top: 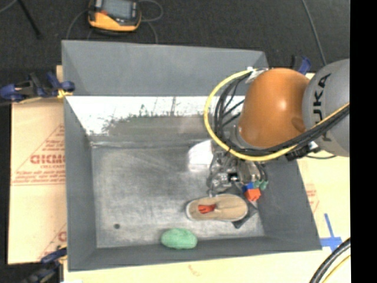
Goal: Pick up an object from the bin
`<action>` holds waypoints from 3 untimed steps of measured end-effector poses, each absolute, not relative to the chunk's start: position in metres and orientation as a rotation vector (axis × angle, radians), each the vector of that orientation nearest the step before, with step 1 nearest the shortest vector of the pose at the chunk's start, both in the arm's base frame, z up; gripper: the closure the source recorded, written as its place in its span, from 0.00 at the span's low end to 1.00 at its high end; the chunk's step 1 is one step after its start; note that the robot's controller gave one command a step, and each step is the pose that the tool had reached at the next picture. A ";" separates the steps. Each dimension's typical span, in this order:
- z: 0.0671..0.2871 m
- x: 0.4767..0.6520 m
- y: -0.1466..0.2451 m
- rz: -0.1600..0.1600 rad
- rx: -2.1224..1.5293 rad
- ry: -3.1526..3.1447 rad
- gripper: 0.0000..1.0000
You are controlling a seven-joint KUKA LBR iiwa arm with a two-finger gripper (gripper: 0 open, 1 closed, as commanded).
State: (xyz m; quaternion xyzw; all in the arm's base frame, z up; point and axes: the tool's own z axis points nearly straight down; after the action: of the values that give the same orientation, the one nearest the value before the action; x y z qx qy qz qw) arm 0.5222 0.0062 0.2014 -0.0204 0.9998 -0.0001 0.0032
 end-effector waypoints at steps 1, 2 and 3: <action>0.195 0.525 0.004 -0.001 -0.093 3.137 1.00; 0.163 0.532 0.008 0.001 -0.074 3.135 1.00; 0.152 0.525 0.005 0.001 -0.021 3.140 0.00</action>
Offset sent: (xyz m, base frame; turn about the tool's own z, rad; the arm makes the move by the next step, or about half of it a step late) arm 0.0099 0.0030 -0.0471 -0.0002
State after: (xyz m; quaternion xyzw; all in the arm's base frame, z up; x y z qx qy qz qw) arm 0.5247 0.0050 0.1516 -0.0068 1.0000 0.0005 0.0009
